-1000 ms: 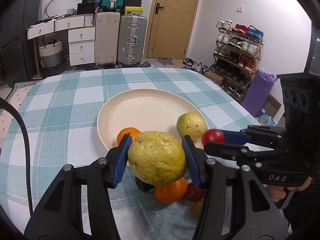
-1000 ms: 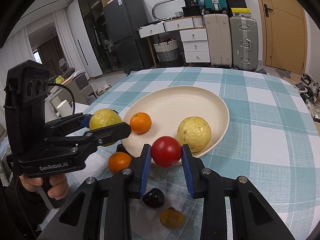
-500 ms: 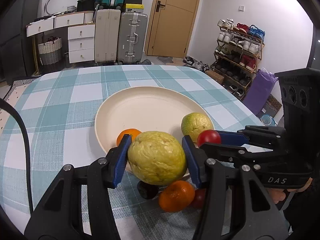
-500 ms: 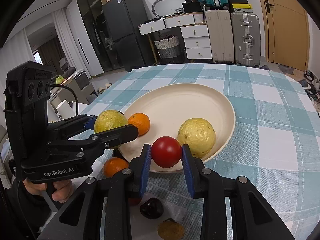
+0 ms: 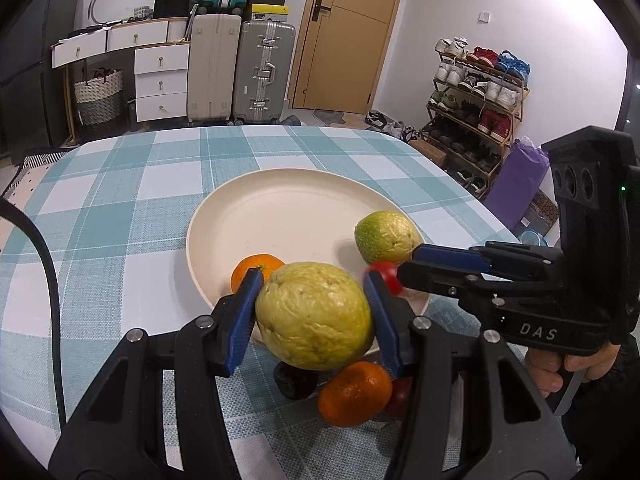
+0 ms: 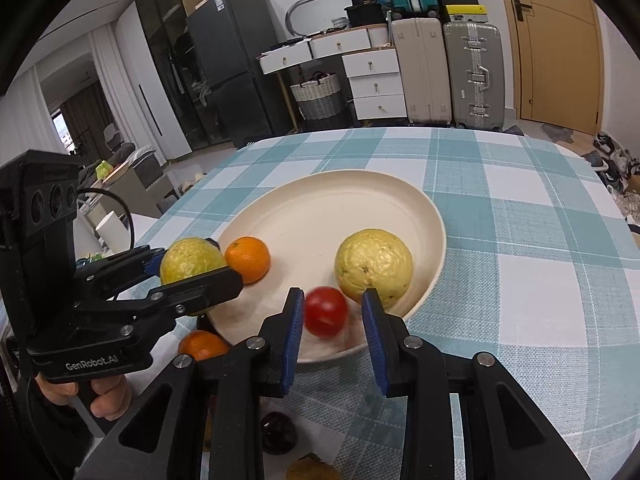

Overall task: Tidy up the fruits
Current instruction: 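Carry the tomato and green citrus to the plate and lower them, then open both grippers to release the fruits onto the plate and withdraw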

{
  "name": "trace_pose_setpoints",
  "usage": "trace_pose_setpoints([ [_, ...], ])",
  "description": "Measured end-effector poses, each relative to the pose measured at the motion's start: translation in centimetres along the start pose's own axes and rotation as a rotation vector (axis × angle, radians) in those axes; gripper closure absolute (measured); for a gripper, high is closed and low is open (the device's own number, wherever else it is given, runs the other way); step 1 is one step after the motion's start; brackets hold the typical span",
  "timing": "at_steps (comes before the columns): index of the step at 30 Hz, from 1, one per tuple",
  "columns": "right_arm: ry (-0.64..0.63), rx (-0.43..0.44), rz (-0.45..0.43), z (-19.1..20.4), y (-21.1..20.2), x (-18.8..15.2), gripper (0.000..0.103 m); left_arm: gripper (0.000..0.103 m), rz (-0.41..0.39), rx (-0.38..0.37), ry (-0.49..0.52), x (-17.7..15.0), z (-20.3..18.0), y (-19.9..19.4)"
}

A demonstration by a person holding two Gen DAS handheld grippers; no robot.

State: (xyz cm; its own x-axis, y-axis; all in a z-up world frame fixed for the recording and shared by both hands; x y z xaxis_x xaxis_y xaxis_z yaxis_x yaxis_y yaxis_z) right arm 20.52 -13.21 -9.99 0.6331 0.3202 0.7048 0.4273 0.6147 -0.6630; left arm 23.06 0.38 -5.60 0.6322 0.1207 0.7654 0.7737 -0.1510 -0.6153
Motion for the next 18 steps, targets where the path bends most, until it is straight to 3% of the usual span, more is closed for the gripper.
trace_pose_setpoints([
  [18, 0.021, 0.007, -0.012, -0.67, -0.28, -0.28, 0.071, 0.053, -0.027, -0.003, -0.020, 0.25, 0.04, -0.17],
])
Point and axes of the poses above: each gripper's, at about its wrist camera, not at the fingertips, and y roughly the way its jaws point, z to its left, x to its top, the point moved 4 cm from there along y, roughly the way its jaws point, and after that the axes turned 1 degree about x, right-handed, at the moved point
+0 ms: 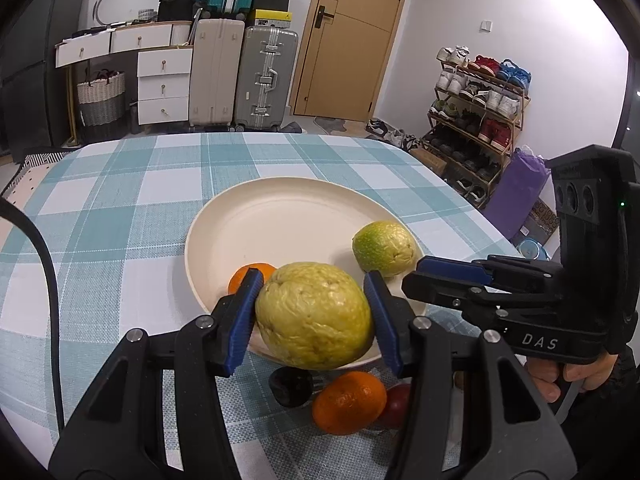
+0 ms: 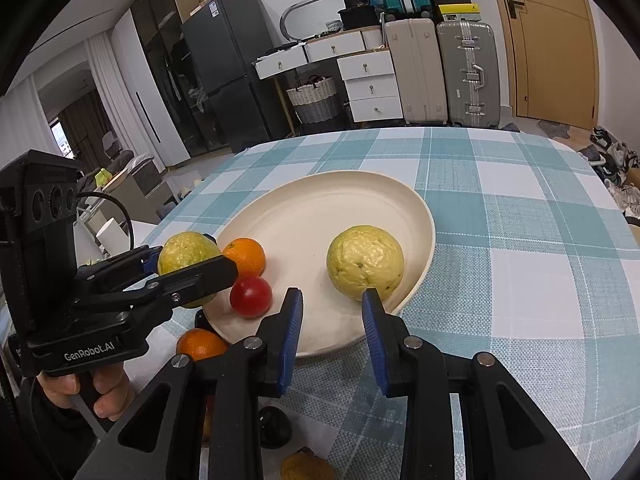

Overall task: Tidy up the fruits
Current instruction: 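Open both grippers to release the fruits onto the plate and withdraw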

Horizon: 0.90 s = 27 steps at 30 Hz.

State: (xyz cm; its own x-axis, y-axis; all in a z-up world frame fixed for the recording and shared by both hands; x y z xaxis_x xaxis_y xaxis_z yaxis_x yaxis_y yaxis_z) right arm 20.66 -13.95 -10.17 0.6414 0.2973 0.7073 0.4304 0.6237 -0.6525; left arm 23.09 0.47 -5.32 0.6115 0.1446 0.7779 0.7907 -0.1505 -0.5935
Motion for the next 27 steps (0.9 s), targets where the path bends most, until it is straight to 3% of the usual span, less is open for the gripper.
trace_pose_setpoints([
  [12, -0.009, -0.007, -0.009, 0.2, -0.2, -0.2, 0.066, 0.053, -0.008, 0.042, -0.084, 0.9, 2.7, 0.4],
  [16, -0.017, -0.009, -0.014, 0.3, -0.3, -0.2, 0.060, 0.053, -0.003, 0.052, -0.093, 1.2, 2.9, 0.6],
  [21, -0.019, -0.008, -0.014, 0.4, -0.4, -0.2, 0.059, 0.053, 0.028, -0.004, -0.022, 0.7, 0.9, 0.9],
  [24, -0.018, -0.005, -0.014, 0.4, -0.4, -0.2, 0.058, 0.053, 0.039, 0.016, 0.036, 0.3, -0.4, 1.3],
  [27, -0.022, -0.007, -0.015, 0.5, -0.4, -0.2, 0.057, 0.053, 0.041, 0.007, 0.032, 0.4, -0.5, 1.3],
])
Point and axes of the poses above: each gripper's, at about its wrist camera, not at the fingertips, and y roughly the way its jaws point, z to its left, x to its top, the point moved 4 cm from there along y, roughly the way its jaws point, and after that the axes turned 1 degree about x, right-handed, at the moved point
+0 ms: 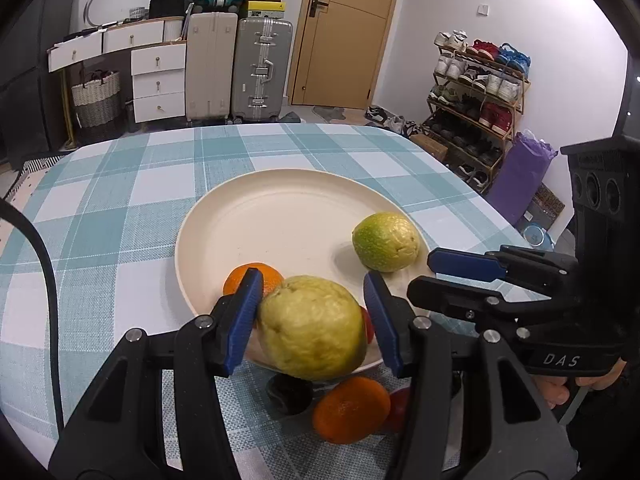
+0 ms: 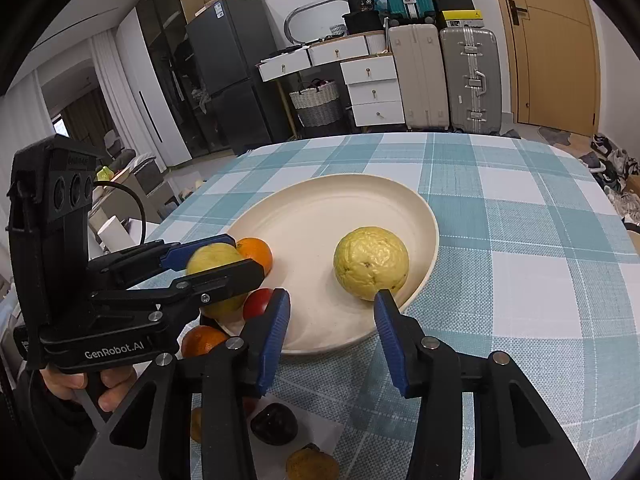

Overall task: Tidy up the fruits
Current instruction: 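Open both grippers to release the fruits onto the plate and withdraw, then move both tools back toward the remaining fruits on the table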

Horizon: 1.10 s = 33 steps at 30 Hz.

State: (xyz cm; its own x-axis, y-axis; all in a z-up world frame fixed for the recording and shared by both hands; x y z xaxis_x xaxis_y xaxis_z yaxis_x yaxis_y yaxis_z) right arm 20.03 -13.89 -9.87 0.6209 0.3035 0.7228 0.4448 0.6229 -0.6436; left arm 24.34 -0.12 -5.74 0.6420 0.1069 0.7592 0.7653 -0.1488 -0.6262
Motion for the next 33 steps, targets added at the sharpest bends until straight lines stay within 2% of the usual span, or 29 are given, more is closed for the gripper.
trace_pose_setpoints([
  [8, 0.003, 0.005, -0.001, 0.0, 0.0, -0.1, 0.057, 0.054, -0.043, 0.002, -0.090, 1.5, 2.2, -1.0],
  [14, 0.003, 0.002, -0.002, 0.0, -0.1, -0.1, 0.052, 0.053, -0.047, 0.032, -0.070, 1.1, 2.6, -1.7],
  [15, 0.004, 0.001, -0.003, 0.0, -0.1, -0.1, 0.050, 0.051, -0.047, 0.039, -0.061, 1.0, 2.5, -1.8],
  [17, 0.012, 0.002, -0.002, -0.1, -0.1, -0.1, 0.036, 0.043, -0.054, 0.056, -0.038, 0.7, 2.1, -2.4],
  [19, 0.021, 0.006, -0.010, -0.3, -0.3, -0.1, 0.031, 0.022, -0.054, 0.071, -0.021, 0.3, 1.8, -2.8],
  [20, 0.023, 0.002, -0.013, -0.3, -0.4, -0.1, 0.027, 0.018, -0.054, 0.082, -0.016, 0.2, 1.6, -3.1],
  [23, 0.016, 0.000, -0.012, -0.2, -0.5, -0.3, 0.019, 0.016, -0.053, 0.099, -0.001, -0.4, 1.3, -4.0],
  [27, 0.009, -0.004, -0.020, 0.2, -1.1, -0.6, 0.010, 0.001, -0.065, 0.103, -0.016, -1.2, 1.2, -5.5],
  [29, 0.008, -0.011, -0.029, 0.3, -1.6, -0.7, 0.003, 0.001, -0.078, 0.101, -0.020, -1.6, 1.0, -6.4],
  [33, 0.023, -0.017, -0.049, 0.3, -2.7, -0.8, 0.000, 0.001, -0.075, 0.114, -0.017, -2.6, 0.7, -7.7],
])
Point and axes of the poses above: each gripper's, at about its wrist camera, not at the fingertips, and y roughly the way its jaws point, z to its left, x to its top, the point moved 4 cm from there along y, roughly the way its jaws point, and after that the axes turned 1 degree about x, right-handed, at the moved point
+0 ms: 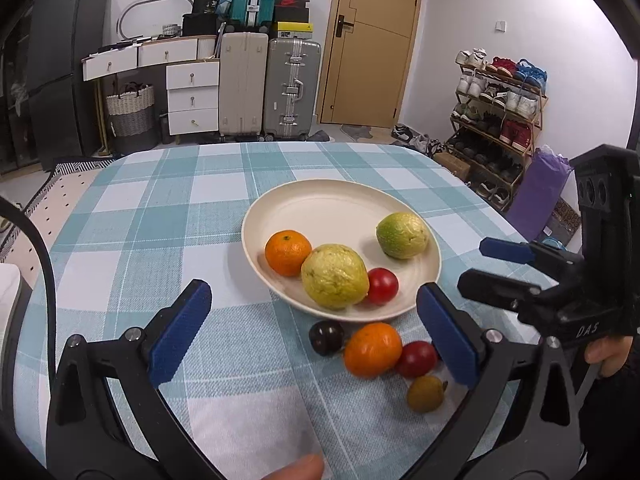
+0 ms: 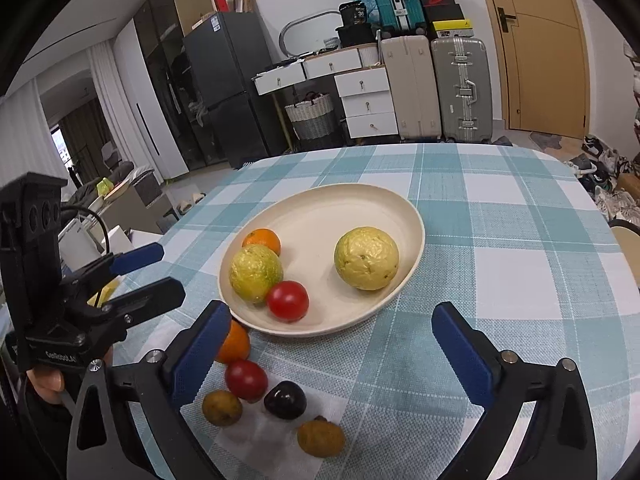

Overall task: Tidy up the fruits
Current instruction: 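Move both tools back toward the remaining fruits on the table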

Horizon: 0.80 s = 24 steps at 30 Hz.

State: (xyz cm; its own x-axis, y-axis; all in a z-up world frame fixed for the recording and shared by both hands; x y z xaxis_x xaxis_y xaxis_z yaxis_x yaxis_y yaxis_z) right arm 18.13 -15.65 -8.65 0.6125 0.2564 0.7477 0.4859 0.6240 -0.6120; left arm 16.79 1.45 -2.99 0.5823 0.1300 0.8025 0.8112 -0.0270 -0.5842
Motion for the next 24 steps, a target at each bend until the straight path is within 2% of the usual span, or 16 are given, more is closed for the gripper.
trace_pose_setpoints([
  [10, 0.003, -0.052, 0.029, 0.2, -2.3, -1.3, 0.000, 0.001, 0.021, 0.014, 0.004, -2.1, -0.2, -2.4],
  [24, -0.014, -0.111, 0.107, 0.2, -3.0, -3.9, 0.000, 0.001, 0.056, -0.002, 0.024, -3.7, -1.1, -1.5],
])
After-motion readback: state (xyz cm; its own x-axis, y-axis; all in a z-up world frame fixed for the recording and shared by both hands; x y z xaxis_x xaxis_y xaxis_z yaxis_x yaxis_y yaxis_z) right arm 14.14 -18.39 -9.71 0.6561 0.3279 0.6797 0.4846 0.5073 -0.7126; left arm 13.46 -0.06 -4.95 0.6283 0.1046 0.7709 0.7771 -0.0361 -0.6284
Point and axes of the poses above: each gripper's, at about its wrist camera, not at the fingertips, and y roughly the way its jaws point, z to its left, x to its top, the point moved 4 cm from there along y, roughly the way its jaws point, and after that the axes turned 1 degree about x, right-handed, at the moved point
